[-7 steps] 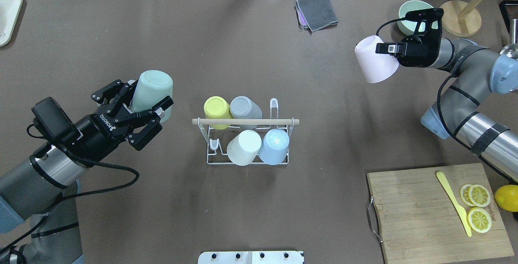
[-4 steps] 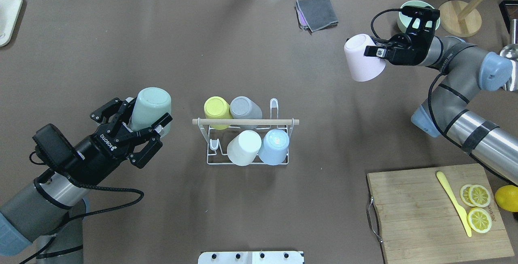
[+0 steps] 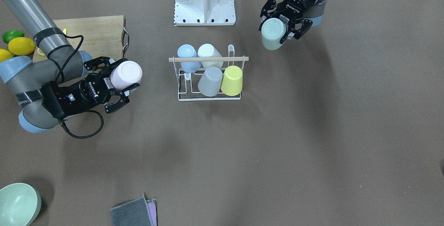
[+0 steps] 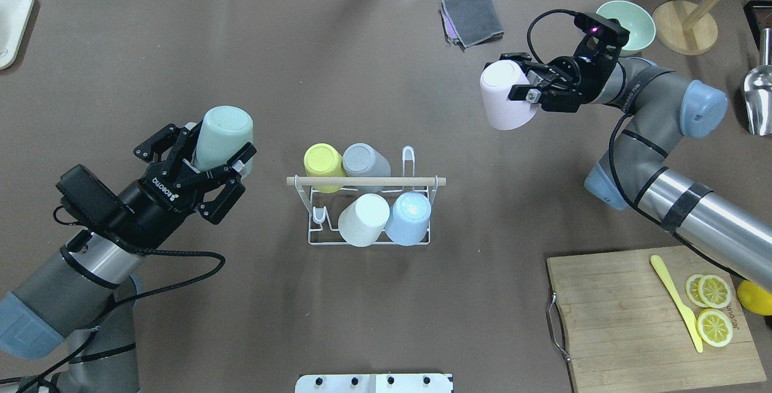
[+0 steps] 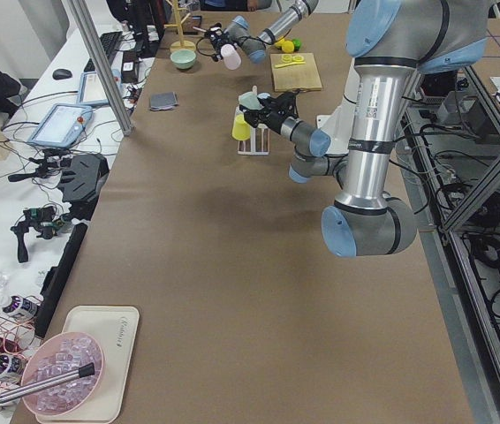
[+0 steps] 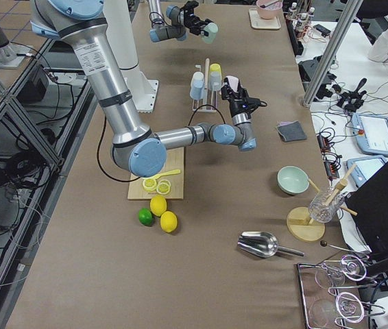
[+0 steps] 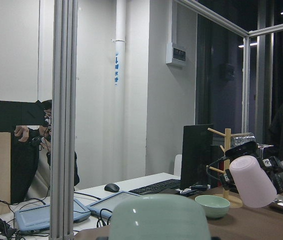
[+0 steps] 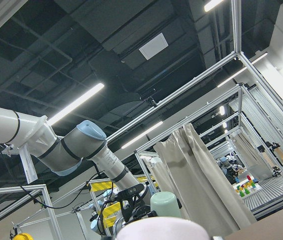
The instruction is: Place cup on cup holder
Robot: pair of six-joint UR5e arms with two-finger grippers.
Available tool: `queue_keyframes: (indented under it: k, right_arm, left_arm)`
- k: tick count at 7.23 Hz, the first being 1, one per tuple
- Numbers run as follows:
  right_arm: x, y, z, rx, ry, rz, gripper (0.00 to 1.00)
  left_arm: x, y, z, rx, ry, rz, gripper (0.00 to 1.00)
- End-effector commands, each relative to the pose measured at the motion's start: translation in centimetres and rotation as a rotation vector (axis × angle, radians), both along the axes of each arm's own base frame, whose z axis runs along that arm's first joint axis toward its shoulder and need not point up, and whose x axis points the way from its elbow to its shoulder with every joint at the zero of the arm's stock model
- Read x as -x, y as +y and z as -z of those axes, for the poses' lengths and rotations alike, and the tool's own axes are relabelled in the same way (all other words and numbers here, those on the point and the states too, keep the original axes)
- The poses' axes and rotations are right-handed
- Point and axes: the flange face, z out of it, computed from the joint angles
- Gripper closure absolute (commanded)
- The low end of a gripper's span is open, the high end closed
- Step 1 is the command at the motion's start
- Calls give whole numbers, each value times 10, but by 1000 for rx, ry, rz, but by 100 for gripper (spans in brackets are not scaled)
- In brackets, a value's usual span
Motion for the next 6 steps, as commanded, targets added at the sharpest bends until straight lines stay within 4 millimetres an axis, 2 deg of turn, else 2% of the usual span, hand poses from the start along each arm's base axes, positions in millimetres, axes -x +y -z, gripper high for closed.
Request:
queue_keyframes:
  k: [1, 3, 4, 5, 6]
  right_arm:
    - [36, 18, 14, -58, -44, -53, 73]
    - [46, 18, 31, -97, -79, -102, 73]
    - [52, 21, 34, -115, -89, -129, 73]
    - [69, 23, 38, -128, -99, -148, 73]
    - [74, 21, 48, -155, -120, -189, 76]
  left_arm:
    - [8, -10, -3, 37, 6, 73, 100]
    - [17, -15, -6, 78, 28, 135, 100]
    - [23, -16, -4, 88, 44, 155, 100]
    - [24, -16, -1, 89, 48, 159, 100]
    - [25, -18, 0, 87, 51, 164, 100]
